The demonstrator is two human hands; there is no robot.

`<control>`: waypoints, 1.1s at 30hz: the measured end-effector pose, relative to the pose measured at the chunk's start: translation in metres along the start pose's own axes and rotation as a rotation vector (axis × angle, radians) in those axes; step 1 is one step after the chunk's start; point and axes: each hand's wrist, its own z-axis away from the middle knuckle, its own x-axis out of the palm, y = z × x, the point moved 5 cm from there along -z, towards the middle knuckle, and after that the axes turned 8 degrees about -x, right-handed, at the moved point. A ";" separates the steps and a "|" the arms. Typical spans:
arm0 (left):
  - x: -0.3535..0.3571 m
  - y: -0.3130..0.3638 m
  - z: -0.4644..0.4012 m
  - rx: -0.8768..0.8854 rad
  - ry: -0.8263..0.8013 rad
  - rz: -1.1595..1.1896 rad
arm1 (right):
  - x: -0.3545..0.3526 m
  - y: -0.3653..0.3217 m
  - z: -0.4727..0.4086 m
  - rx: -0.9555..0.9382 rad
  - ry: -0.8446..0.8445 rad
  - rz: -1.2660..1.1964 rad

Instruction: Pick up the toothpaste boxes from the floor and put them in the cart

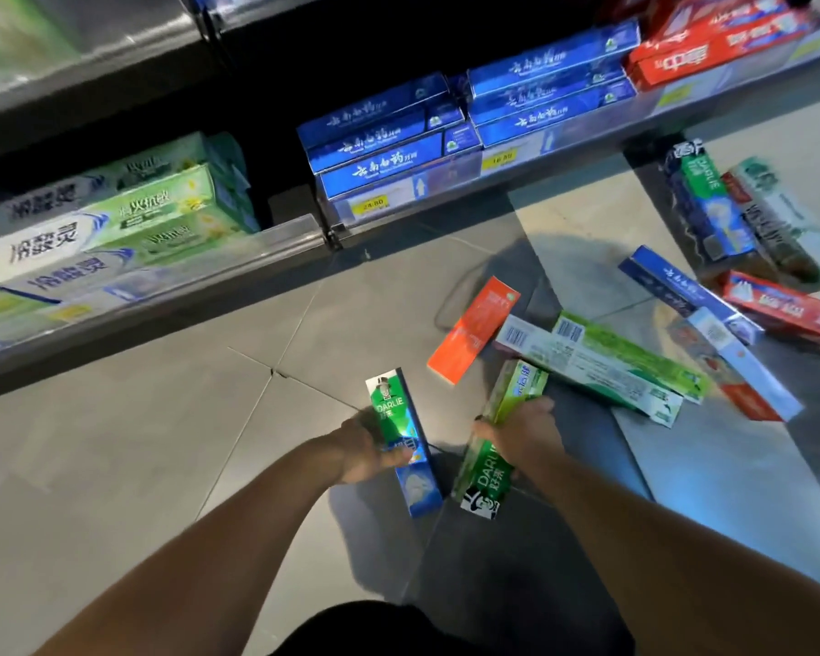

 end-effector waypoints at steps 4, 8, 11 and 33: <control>0.006 0.003 -0.005 -0.132 0.109 0.121 | -0.017 0.003 0.014 -0.090 -0.115 0.057; 0.020 0.013 -0.025 -0.189 0.199 0.329 | -0.040 -0.002 0.019 -0.228 -0.162 -0.027; 0.024 0.023 -0.028 -0.151 0.295 0.321 | -0.057 -0.010 0.023 -0.264 -0.159 -0.106; -0.139 0.108 0.442 0.208 0.195 0.603 | -0.301 -0.148 0.347 -0.430 -0.183 -0.222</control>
